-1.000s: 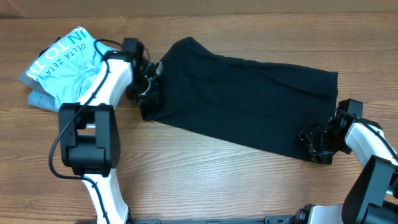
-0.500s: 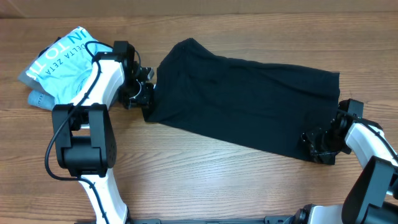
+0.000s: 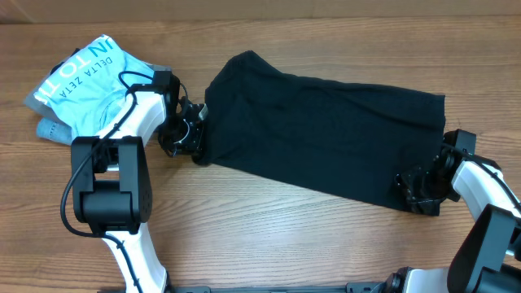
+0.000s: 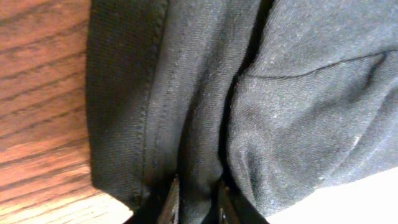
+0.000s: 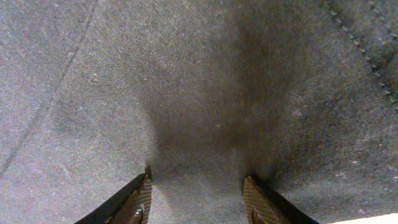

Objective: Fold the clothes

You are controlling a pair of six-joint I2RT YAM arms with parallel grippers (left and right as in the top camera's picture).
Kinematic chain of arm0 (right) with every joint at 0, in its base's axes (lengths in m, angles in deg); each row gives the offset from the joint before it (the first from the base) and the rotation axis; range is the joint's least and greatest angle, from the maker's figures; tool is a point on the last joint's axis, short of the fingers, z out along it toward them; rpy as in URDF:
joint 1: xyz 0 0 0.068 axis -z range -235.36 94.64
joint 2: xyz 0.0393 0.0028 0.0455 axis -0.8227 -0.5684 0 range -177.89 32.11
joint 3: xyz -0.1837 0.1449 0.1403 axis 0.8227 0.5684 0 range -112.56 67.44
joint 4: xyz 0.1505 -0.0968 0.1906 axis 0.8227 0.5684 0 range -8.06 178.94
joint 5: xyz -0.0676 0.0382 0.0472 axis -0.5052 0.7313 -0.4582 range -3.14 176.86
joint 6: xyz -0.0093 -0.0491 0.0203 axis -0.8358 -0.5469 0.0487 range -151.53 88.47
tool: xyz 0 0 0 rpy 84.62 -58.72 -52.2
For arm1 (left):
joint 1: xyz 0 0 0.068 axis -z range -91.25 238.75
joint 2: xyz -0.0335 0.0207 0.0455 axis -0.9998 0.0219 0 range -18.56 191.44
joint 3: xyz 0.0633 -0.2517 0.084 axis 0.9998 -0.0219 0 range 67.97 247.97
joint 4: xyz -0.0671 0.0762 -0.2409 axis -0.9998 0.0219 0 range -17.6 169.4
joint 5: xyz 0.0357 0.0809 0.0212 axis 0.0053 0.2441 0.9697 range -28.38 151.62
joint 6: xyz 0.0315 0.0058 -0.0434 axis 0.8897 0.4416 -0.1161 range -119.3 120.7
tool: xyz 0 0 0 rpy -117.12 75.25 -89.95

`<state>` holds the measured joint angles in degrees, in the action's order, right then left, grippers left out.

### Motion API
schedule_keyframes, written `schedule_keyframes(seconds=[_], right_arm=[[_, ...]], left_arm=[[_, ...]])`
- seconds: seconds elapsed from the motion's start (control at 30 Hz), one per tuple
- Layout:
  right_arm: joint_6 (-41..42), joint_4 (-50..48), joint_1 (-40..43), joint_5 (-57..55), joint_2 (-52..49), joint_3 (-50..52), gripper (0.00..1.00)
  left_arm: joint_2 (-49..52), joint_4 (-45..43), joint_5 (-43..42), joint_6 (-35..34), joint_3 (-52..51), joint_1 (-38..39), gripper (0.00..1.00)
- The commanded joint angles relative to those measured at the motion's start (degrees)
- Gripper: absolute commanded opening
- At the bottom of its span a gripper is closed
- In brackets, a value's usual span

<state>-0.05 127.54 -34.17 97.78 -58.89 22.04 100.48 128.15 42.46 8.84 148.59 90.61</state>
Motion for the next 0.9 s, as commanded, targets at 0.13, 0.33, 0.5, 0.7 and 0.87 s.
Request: schedule_keyframes(seconds=[0.13, 0.33, 0.5, 0.7, 0.87], right_arm=[[0.04, -0.17, 0.74, -4.94, -0.50, 1.57, 0.52], [0.04, 0.76, 0.74, -6.19, -0.50, 1.57, 0.19], [0.20, 1.22, 0.74, -6.21, -0.50, 1.60, 0.04], [1.75, 0.04, 0.74, -6.19, -0.52, 2.03, 0.04], [1.77, -0.55, 0.74, -6.23, -0.52, 2.80, 0.04]], left_arm=[[-1.11, 8.57, -1.05, 0.92, 11.26, -1.11, 0.38], [-1.11, 14.08, -2.86, 1.81, 15.21, -0.46, 0.45], [-1.11, 15.78, -2.95, 2.49, 13.99, -0.35, 0.47], [-1.09, 13.60, -3.56, 2.60, 9.51, -0.28, 0.52], [-1.09, 8.96, -5.35, 2.62, 4.55, 0.11, 0.52]])
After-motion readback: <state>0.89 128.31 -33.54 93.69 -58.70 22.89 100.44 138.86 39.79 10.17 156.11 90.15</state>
